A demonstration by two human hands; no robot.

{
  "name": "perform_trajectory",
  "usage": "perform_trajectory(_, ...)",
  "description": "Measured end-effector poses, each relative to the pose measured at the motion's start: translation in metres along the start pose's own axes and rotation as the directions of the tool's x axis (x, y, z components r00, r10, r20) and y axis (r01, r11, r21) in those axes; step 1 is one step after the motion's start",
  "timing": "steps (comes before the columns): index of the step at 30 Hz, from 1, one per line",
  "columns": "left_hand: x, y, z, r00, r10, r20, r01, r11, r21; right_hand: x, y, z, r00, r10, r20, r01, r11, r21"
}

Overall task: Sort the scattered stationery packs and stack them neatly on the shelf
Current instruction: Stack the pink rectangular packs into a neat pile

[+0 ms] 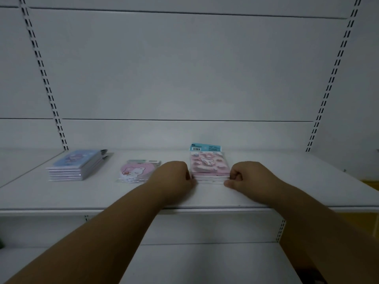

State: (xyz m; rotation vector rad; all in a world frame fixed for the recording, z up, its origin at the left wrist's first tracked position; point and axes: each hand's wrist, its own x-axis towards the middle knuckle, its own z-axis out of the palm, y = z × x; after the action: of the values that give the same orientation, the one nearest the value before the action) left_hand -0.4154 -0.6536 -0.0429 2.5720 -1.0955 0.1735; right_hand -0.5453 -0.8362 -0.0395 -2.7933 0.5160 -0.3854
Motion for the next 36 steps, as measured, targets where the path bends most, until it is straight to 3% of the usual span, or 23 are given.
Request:
perform_trajectory(15, 0.001, 0.003, 0.011, 0.993, 0.013, -0.116, -0.004, 0.997, 0.083, 0.003, 0.001, 0.006, 0.995, -0.073, -0.064, 0.069, 0.995, -0.067)
perform_trajectory(18, 0.001, 0.003, 0.008, 0.996, 0.025, -0.09, -0.016, 0.995, 0.101, 0.001, 0.003, 0.004, 0.993, -0.107, -0.052, 0.102, 0.991, -0.084)
perform_trajectory(23, 0.0, -0.001, 0.001, 0.996, 0.018, -0.093, -0.022, 0.999, -0.043, 0.0, 0.008, -0.001, 0.994, -0.067, -0.081, 0.069, 0.997, 0.018)
perform_trajectory(31, 0.001, 0.0, 0.001, 0.989, 0.101, -0.103, -0.101, 0.995, 0.008, 0.002, 0.015, 0.003, 0.957, -0.28, -0.08, 0.274, 0.959, -0.077)
perform_trajectory(36, 0.01, -0.006, -0.004, 0.993, 0.088, -0.073, -0.087, 0.996, 0.024, 0.007, 0.017, 0.002, 0.963, -0.223, -0.149, 0.219, 0.975, -0.043)
